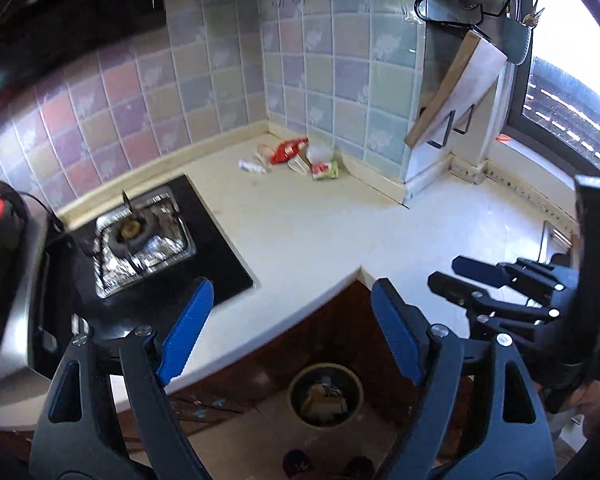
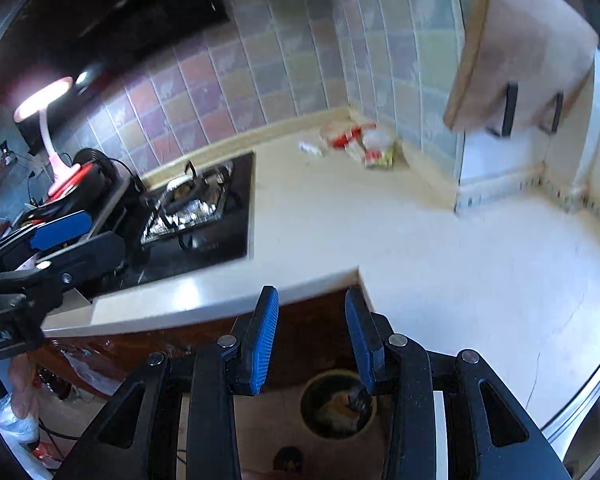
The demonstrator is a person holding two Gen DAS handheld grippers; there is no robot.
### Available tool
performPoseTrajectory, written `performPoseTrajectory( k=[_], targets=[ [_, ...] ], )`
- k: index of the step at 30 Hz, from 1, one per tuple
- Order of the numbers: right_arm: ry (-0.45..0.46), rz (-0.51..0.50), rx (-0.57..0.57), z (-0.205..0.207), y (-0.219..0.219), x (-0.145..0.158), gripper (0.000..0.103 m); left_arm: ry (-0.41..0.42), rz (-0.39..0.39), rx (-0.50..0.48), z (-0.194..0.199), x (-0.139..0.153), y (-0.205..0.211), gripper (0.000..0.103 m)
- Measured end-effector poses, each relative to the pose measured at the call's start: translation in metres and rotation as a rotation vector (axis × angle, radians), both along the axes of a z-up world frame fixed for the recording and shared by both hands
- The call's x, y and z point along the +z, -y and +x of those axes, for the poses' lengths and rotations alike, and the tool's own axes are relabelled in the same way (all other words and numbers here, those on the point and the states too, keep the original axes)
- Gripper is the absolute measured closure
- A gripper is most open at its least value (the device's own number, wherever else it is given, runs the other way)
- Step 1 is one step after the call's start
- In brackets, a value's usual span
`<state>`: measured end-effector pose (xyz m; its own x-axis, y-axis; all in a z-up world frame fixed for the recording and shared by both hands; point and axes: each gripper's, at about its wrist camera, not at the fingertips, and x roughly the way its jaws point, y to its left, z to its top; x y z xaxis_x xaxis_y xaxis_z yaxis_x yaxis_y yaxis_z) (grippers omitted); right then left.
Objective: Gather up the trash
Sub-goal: 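Raise both tools back up toward the counter corner, then reach the right tool to the red-green packet and grasp it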
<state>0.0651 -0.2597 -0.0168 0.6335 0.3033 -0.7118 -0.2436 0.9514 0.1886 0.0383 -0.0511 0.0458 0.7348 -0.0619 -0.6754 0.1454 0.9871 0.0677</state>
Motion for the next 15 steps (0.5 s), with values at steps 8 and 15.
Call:
performPoseTrajectory(
  k=[8, 15],
  targets=[
    [0.102, -0.026, 0.008, 0.029, -0.002, 0.046, 0.058, 0.083, 0.053, 0.027, 0.023, 0.044, 0.004, 0.023],
    [0.143, -0.063, -0.013, 0.077, -0.006, 0.054, 0.046, 0.087, 0.033, 0.024, 0.076, 0.055, -0.010, 0.023]
  ],
)
